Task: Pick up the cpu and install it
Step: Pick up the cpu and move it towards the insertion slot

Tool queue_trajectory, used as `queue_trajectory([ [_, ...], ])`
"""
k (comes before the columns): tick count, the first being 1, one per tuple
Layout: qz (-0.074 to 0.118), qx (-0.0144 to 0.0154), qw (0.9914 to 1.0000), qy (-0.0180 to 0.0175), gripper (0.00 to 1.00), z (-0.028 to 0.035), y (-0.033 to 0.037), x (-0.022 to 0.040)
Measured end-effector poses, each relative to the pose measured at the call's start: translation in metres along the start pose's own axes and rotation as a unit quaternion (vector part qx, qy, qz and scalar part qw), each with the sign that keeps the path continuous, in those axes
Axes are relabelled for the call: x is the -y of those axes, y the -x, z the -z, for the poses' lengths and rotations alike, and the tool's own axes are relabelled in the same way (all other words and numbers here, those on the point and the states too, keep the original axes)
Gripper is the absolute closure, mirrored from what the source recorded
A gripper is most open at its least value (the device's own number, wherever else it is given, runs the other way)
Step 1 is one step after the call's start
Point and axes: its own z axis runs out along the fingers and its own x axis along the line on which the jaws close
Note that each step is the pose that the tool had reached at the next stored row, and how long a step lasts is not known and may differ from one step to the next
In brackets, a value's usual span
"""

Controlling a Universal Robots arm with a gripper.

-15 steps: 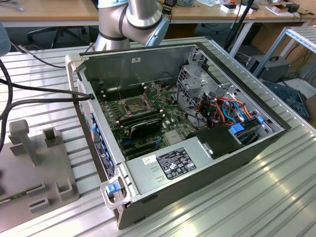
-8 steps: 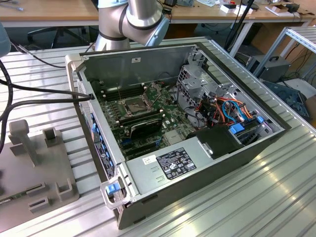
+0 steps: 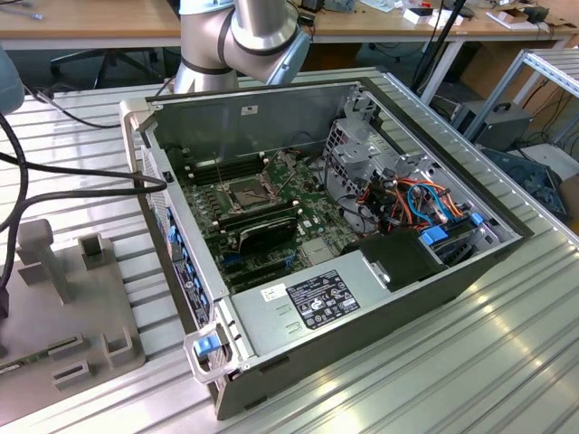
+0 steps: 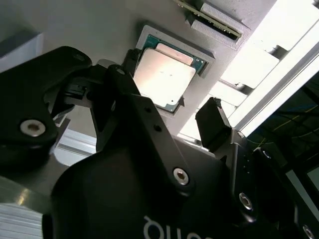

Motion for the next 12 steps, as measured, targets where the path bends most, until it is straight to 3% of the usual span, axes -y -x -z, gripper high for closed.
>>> queue_trajectory([
  [7, 0.0, -0.0009, 1.0, -0.0002, 0.26, -0.0054, 0.0053, -0.0002],
  [12, 0.0, -0.0009, 1.0, -0.0001, 0.26, -0.006, 0.0067, -0.0003],
])
